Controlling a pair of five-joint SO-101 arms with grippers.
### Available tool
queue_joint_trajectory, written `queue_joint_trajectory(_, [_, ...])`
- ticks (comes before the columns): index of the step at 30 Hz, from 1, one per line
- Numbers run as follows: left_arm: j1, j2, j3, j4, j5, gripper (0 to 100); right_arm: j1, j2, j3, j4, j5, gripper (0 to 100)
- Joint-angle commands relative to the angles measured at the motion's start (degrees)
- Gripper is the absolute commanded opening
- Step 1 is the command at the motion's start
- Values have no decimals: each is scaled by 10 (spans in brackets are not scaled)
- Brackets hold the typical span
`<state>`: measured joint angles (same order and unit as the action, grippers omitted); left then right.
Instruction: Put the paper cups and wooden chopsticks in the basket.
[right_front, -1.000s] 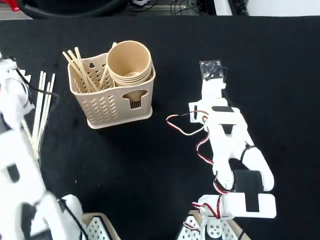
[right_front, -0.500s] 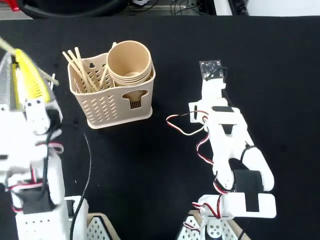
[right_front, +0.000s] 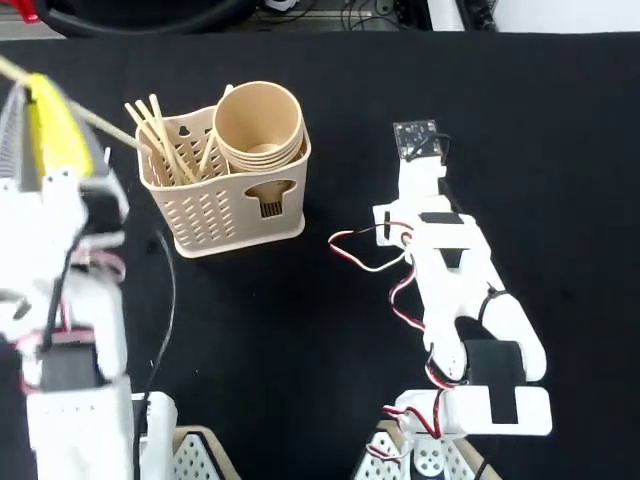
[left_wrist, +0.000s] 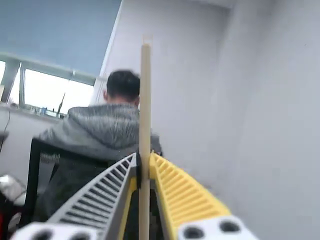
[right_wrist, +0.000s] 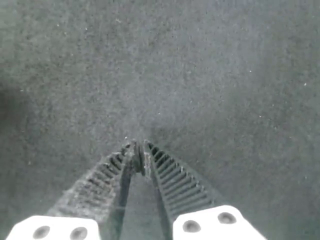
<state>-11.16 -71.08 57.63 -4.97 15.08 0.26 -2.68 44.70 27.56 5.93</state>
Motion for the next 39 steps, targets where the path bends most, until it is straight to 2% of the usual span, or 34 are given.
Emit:
queue_joint_trajectory(1, [7, 101, -34, -11, 19, 29, -9, -1, -30, 2, 5, 11])
queue_joint_trajectory(10, [7, 161, 15, -60, 15, 29, -9, -1, -31, 2, 5, 11])
queue_joint_trajectory(13, [29, 161, 26, -58, 12, 31, -9, -1, -32, 2, 5, 11])
queue_joint_trajectory(15, [51, 161, 30, -36, -18, 75, -9, -1, -32, 2, 5, 11])
queue_joint_trajectory(18, [83, 160, 18, 38, -28, 152, -9, -1, -32, 2, 5, 11])
queue_joint_trajectory(22, [81, 160, -39, 136, -29, 163, -9, -1, -32, 2, 5, 11])
queue_joint_trajectory(26, [30, 160, -123, 250, -33, 163, -9, -1, -32, 2, 5, 11])
queue_joint_trajectory(29, [-31, 167, -208, 382, -38, 159, -9, -1, -32, 2, 5, 11])
queue_joint_trajectory(33, [-109, 189, -295, 545, -84, 158, -10, -1, -32, 2, 5, 11])
queue_joint_trajectory(36, [-141, 241, -332, 607, -129, 159, -10, -1, -32, 2, 5, 11])
queue_joint_trajectory(39, [-160, 326, -356, 635, -180, 160, -10, -1, -32, 2, 5, 11])
